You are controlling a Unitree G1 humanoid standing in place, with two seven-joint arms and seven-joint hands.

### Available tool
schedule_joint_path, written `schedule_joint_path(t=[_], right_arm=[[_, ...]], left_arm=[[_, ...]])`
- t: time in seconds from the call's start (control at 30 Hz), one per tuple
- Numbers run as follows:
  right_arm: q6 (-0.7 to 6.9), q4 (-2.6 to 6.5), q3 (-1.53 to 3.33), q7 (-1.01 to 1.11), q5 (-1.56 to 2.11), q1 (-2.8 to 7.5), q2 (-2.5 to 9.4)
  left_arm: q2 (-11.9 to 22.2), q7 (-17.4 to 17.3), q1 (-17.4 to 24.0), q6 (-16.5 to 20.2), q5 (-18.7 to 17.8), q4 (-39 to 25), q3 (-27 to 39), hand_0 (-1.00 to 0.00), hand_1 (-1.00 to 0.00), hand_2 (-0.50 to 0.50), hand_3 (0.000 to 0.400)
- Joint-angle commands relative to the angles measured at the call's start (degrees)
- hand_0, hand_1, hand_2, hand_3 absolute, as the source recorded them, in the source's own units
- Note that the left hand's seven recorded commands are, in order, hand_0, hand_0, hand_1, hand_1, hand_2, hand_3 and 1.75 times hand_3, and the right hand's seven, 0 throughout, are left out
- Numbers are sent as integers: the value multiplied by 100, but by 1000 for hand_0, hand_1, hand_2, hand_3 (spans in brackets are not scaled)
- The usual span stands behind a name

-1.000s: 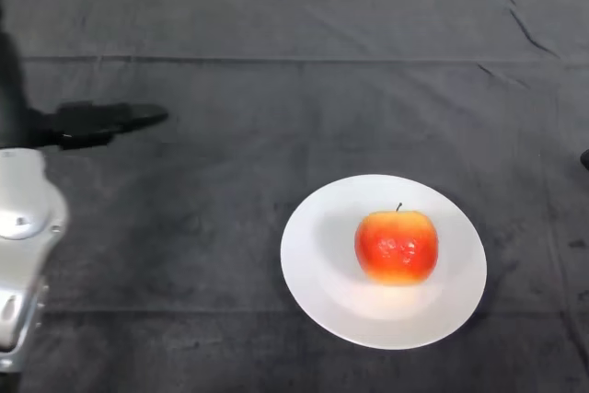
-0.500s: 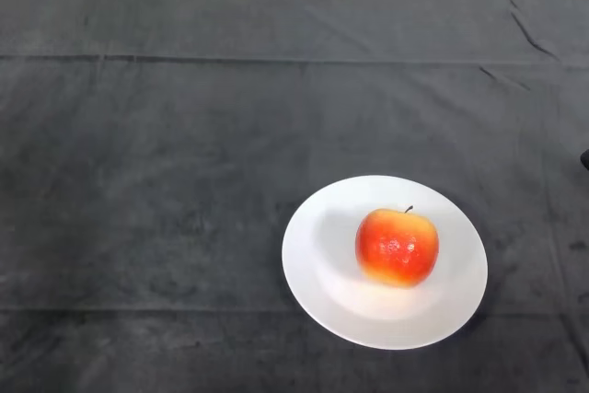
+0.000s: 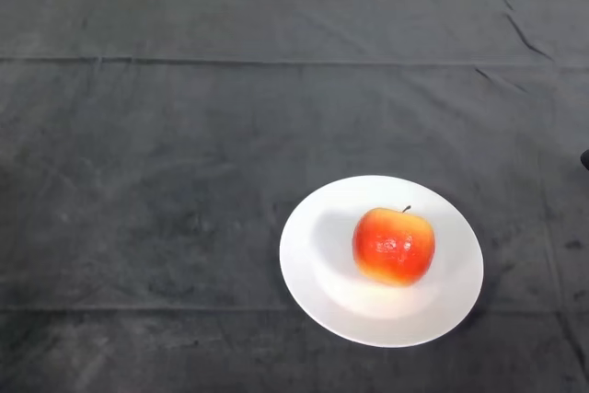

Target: Move the apple to the plate

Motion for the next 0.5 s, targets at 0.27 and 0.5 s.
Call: schedule_joint_path(t=[0.27, 0.5], right_arm=[[70, -3, -98, -27, -12, -157, -253], [71, 0, -97, -26, -12, -159, -255]], left_arm=[[142, 163, 157, -59, 126, 219, 307, 0, 0, 0, 0], [93, 202, 105, 11, 191, 203, 351, 0, 0, 0, 0]])
